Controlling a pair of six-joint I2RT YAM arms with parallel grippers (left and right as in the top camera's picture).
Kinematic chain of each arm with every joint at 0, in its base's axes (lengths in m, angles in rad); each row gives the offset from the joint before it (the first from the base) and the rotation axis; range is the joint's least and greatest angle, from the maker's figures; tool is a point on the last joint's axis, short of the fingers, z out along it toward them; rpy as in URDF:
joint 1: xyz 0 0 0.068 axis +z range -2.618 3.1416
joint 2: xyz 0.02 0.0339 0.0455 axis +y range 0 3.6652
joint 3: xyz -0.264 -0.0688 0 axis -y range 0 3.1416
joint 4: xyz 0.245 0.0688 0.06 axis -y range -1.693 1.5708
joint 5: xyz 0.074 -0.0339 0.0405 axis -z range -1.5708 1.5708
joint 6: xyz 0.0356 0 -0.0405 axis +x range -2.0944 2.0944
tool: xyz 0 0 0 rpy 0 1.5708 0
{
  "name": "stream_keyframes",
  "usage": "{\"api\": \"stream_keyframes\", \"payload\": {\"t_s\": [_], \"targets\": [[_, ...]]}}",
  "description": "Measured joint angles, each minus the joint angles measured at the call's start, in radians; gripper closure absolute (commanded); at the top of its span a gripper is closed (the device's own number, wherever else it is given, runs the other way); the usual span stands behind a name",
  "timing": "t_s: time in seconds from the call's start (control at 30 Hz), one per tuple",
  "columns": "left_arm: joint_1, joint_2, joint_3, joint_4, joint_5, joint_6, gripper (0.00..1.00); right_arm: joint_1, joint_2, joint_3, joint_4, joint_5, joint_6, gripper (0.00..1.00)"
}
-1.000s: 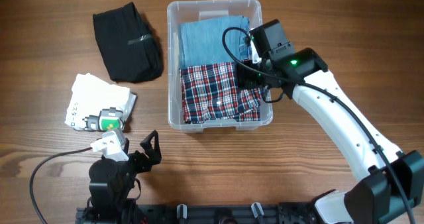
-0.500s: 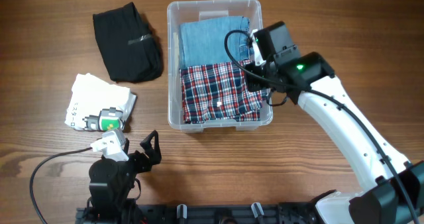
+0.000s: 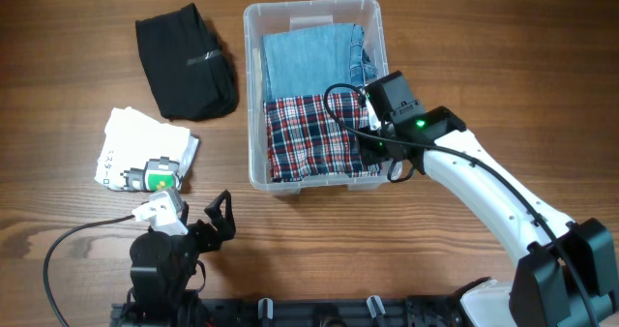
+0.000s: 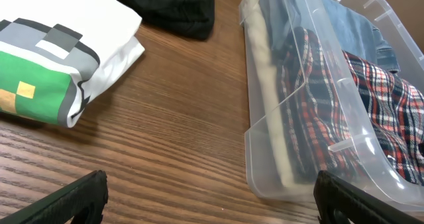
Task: Pack container
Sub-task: 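Press the plaid shirt flat in the bin's lower half with the right gripper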
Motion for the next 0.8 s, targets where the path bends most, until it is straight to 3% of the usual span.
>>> {"api": "stream_keyframes", "payload": {"t_s": [0.3,0.37,0.43,0.8], "targets": [[0.000,0.000,0.000,0.000,0.000,0.000,0.00,-0.015,-0.142,0.124,-0.021,-0.033,0.036,0.84],[0.000,0.000,0.000,0.000,0.000,0.000,0.00,-0.047,-0.189,0.125,-0.026,-0.022,0.064,0.51],[0.000,0.000,0.000,0.000,0.000,0.000,0.00,-0.060,-0.197,0.125,-0.027,-0.008,0.063,0.38],[0.000,0.000,0.000,0.000,0.000,0.000,0.00,-0.095,-0.063,0.125,0.118,0.111,0.043,0.33]]}}
